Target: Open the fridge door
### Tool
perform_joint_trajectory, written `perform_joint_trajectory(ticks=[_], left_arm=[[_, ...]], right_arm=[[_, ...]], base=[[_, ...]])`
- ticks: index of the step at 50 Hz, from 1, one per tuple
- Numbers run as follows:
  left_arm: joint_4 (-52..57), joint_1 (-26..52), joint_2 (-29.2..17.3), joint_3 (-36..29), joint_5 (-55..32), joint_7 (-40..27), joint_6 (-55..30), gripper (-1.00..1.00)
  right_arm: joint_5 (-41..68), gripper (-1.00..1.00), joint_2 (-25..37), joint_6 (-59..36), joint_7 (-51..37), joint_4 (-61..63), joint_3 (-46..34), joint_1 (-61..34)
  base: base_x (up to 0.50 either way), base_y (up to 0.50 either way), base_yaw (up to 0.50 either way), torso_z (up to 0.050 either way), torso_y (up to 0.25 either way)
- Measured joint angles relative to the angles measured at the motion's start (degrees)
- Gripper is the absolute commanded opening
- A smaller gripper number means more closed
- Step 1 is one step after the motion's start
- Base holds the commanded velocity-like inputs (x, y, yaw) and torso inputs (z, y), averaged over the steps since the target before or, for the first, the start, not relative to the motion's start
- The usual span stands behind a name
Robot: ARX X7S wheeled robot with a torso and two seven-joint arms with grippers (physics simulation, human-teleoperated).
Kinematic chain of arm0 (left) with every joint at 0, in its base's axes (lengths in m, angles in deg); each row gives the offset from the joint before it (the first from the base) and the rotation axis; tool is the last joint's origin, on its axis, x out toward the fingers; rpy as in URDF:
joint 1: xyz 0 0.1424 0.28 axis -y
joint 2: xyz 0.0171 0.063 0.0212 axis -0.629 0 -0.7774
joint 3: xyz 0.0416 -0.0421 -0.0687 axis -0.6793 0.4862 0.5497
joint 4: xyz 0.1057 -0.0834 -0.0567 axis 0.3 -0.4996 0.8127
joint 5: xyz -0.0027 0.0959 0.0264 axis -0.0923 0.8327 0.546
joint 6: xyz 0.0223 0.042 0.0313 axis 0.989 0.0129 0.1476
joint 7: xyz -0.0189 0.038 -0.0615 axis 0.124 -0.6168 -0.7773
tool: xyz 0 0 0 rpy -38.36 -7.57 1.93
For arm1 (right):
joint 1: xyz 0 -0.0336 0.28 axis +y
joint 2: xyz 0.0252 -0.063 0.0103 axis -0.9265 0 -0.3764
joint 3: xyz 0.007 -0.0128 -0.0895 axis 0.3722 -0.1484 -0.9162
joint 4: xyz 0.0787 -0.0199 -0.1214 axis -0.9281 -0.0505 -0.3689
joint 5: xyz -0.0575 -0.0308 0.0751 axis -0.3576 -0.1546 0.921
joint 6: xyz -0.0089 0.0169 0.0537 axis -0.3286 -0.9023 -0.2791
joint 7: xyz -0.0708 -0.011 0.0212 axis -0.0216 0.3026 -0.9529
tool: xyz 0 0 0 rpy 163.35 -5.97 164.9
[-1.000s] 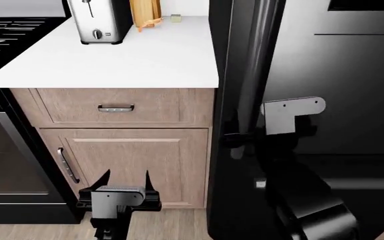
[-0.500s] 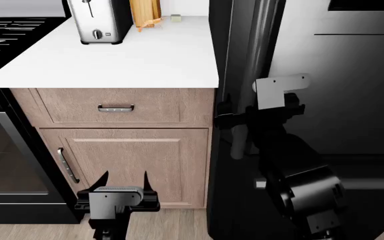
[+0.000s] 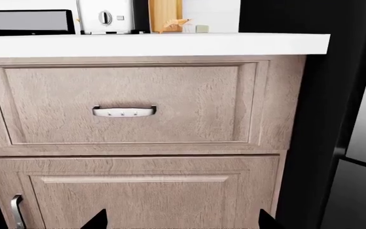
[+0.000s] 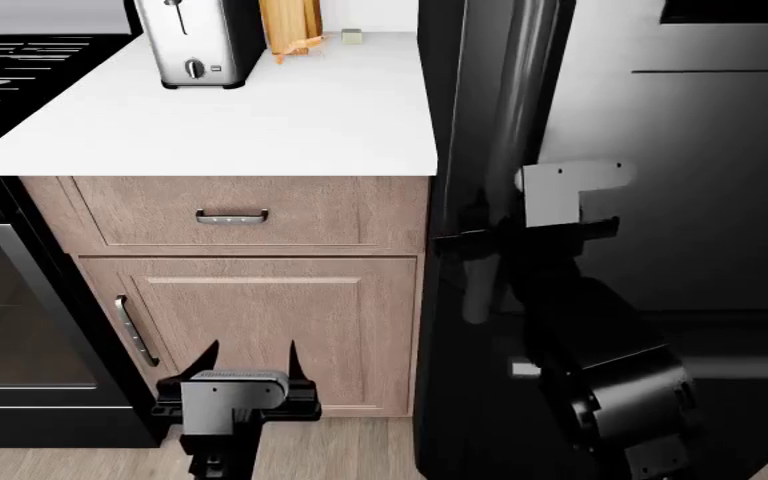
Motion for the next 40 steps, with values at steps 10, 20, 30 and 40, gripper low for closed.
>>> perform_joint_trajectory(ticks=[10, 20, 30, 40], left_arm=[[0.25, -0.14, -0.24, -0.30, -0.21, -0.18, 0.00, 1.00], [-0.12, 0.37, -0.37, -0.56, -0.42, -0.26, -0.06, 1.00], [-0.02, 0.30, -0.57, -0.84, -0.55, -0.46, 0.06, 1.00], [-1.50, 1.64, -0.46, -1.16, -0.59, -0.44, 0.12, 1.00]], right_arm=[[1.17, -1.00, 1.47, -2.94, -1.42, 7.66, 0.58, 3.87], [2.84, -1.00, 3.86, -6.04, -1.88, 16.11, 1.58, 8.26], [7.58, -1.00, 5.50, -9.71, -1.88, 24.43, 5.83, 12.83], [12.48, -1.00, 6.73, -13.13, -2.85, 32.31, 10.38, 17.54]], base=[[0.00, 0.00, 0.00, 0.000, 0.001], [0.00, 0.00, 0.00, 0.000, 0.003], [0.00, 0.00, 0.00, 0.000, 0.003], [0.00, 0.00, 0.00, 0.002, 0.005]])
